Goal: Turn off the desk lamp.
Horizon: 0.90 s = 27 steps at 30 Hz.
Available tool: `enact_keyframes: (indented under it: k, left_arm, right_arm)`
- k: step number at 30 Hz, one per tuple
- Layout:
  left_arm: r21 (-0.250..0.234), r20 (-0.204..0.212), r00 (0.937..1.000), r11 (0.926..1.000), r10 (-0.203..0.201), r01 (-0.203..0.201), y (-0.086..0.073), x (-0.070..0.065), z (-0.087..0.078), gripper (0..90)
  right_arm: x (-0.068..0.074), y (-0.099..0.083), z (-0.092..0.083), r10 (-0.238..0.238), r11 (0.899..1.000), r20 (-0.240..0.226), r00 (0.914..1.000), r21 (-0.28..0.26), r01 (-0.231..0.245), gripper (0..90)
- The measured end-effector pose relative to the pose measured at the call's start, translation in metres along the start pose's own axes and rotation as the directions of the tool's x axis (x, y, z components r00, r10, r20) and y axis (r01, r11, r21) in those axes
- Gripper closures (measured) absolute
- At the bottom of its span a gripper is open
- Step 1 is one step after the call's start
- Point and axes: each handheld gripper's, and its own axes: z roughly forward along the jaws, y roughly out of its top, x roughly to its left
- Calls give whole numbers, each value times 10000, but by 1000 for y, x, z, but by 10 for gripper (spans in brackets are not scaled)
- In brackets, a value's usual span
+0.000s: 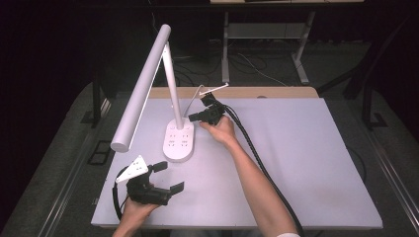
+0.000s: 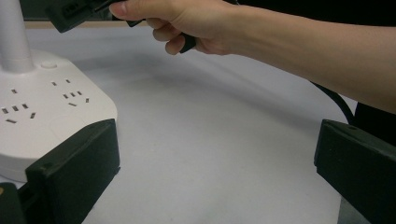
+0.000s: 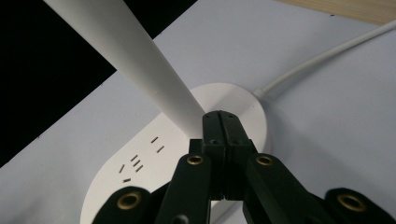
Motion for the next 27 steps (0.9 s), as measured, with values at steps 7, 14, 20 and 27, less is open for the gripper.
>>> enact_keyframes:
  k: [7, 14, 20, 27]
  left_arm:
    - [2, -1, 10000, 10000, -1, 1, 0, 0, 0, 0]
    - [-1, 13, 10000, 10000, 11, -11, 0, 0, 0, 0]
    - [2, 18, 10000, 10000, 2, -2, 0, 1, 0, 0]
    - [4, -16, 10000, 10000, -5, 5, 0, 1, -1, 0]
  right_arm:
    - [-3, -4, 10, 259, 9997, 4, 9997, 44, -259, 900]
    - [-4, -9, 21, 294, 9995, 55, 9996, 148, -295, 900]
    - [-4, -13, 29, 390, 9989, 69, 9992, 244, -391, 900]
    - [-4, -15, 33, 341, 9993, 3, 9994, 133, -341, 900]
